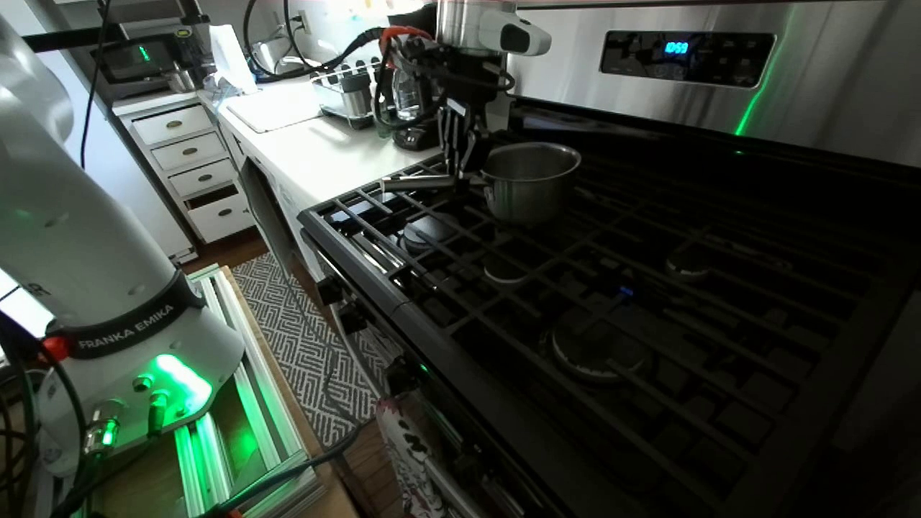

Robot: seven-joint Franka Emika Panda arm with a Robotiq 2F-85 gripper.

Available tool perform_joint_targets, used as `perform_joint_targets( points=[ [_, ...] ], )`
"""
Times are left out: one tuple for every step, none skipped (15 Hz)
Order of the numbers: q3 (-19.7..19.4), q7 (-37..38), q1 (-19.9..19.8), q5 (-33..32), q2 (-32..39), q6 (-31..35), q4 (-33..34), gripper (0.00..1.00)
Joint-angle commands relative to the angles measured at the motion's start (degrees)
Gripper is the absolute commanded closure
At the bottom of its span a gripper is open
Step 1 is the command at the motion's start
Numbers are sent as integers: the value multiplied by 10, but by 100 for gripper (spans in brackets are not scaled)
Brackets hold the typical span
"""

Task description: Move the pot to the center of the stove

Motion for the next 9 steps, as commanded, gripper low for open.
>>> perform_joint_targets(
  points=[
    [-5, -11, -8, -38, -32, -34, -12, 93],
    [-5, -11, -8, -47, -34, -41, -12, 93],
    [-5, -12, -8, -56, -36, -48, -12, 93],
    [-5, -14, -9, -65, -38, -53, -13, 93],
    [-6, -22, -9, -72, -38, -52, -16, 93],
    [-6, -29, -9, -77, -37, -50, -20, 93],
    [-7, -37, -9, -79, -36, -44, -23, 93],
    [-8, -44, -10, -82, -34, -38, -27, 93],
    [-9, -49, -11, -84, -34, -35, -30, 93]
  ],
)
